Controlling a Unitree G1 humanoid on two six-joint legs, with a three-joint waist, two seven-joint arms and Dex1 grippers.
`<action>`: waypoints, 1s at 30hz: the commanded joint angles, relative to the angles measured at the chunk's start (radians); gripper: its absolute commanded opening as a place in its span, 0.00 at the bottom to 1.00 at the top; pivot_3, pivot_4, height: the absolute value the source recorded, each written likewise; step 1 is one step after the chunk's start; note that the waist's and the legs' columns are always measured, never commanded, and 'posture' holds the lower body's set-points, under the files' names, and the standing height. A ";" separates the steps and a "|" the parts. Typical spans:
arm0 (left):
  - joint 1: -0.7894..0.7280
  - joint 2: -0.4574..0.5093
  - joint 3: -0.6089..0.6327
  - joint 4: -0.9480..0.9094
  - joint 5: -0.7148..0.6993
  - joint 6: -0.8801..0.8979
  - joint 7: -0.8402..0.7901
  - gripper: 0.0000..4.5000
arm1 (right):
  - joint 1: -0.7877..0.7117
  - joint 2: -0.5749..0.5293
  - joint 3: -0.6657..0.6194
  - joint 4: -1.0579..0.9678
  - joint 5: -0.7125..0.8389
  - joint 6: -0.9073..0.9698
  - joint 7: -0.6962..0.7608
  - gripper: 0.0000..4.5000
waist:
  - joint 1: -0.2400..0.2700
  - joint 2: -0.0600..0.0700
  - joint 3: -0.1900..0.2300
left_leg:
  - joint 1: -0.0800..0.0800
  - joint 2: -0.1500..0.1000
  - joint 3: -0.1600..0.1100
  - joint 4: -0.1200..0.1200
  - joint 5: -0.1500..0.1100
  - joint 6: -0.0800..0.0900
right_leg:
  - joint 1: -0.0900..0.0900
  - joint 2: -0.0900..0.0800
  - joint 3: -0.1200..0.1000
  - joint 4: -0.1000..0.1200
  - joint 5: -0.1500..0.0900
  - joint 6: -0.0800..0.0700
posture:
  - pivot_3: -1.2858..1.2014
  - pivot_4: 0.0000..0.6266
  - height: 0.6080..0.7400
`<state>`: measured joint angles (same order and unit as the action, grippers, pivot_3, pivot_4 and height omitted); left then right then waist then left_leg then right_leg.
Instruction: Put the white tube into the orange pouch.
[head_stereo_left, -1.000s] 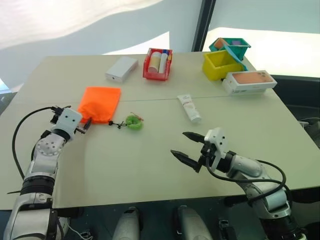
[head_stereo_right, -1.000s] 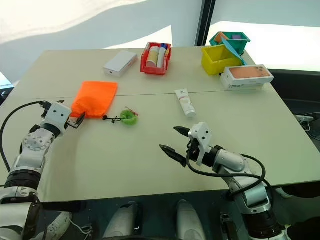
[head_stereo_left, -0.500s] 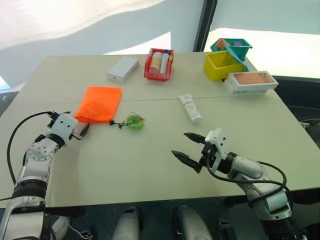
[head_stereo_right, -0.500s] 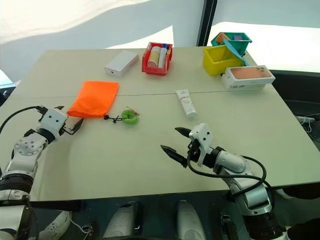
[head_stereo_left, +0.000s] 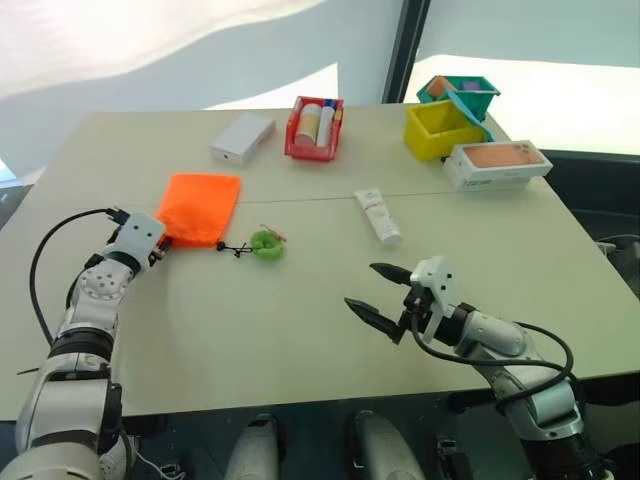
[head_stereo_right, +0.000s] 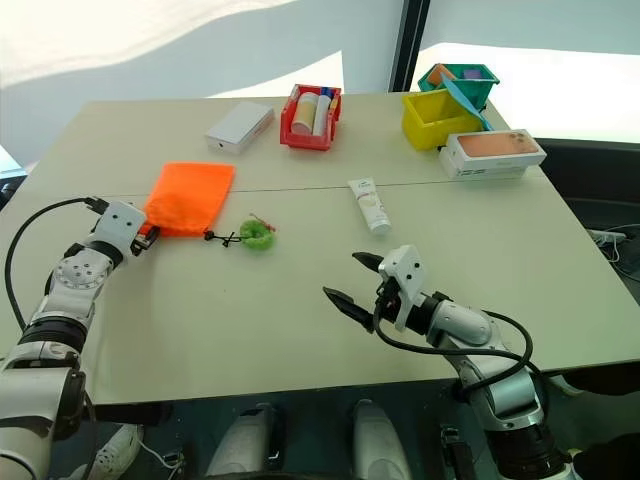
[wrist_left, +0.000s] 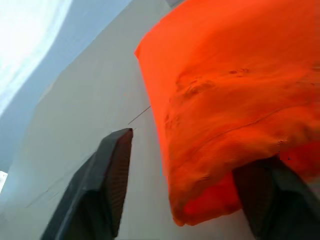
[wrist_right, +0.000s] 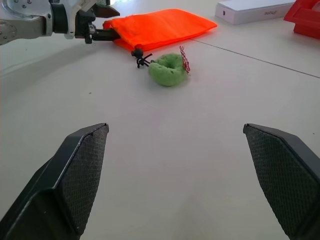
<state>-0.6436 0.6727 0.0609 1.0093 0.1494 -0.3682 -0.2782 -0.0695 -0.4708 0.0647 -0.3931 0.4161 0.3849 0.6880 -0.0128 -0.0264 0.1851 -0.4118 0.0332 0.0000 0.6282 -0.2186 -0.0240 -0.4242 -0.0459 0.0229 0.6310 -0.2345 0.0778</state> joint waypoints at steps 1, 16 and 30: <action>-0.029 0.014 0.004 0.004 -0.002 -0.032 0.011 0.22 | -0.005 -0.002 -0.023 -0.054 0.012 -0.013 -0.004 1.00 | 0.001 0.000 0.000 | 0.000 0.000 0.000 0.000 0.000 0.000 | 0.000 0.000 0.000 0.000 0.000 0.000 | 0.52 0.24 1.00; 0.396 -0.043 0.104 -0.816 -0.324 0.239 -0.205 0.02 | -0.016 0.009 -0.009 -0.026 0.009 -0.031 0.011 1.00 | -0.002 0.000 0.000 | 0.001 0.001 0.000 0.000 0.000 0.000 | 0.000 -0.002 0.001 0.001 -0.002 -0.003 | 0.52 0.24 1.00; 0.666 -0.185 0.029 -1.619 -0.496 0.757 -0.130 0.02 | -0.119 0.037 -0.037 0.151 0.002 -0.052 0.025 1.00 | 0.000 0.000 0.000 | 0.002 0.000 0.000 0.002 0.000 0.000 | 0.003 -0.001 0.001 0.000 -0.002 -0.004 | 0.52 0.24 1.00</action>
<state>0.0192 0.4873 0.0712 -0.5232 -0.3094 0.3618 -0.4116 -0.1736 -0.4411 0.0491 -0.2382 0.4145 0.3599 0.7115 -0.0129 -0.0267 0.1850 -0.4102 0.0338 -0.0003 0.6299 -0.2185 -0.0239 -0.4216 -0.0462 0.0241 0.6316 -0.2364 0.0740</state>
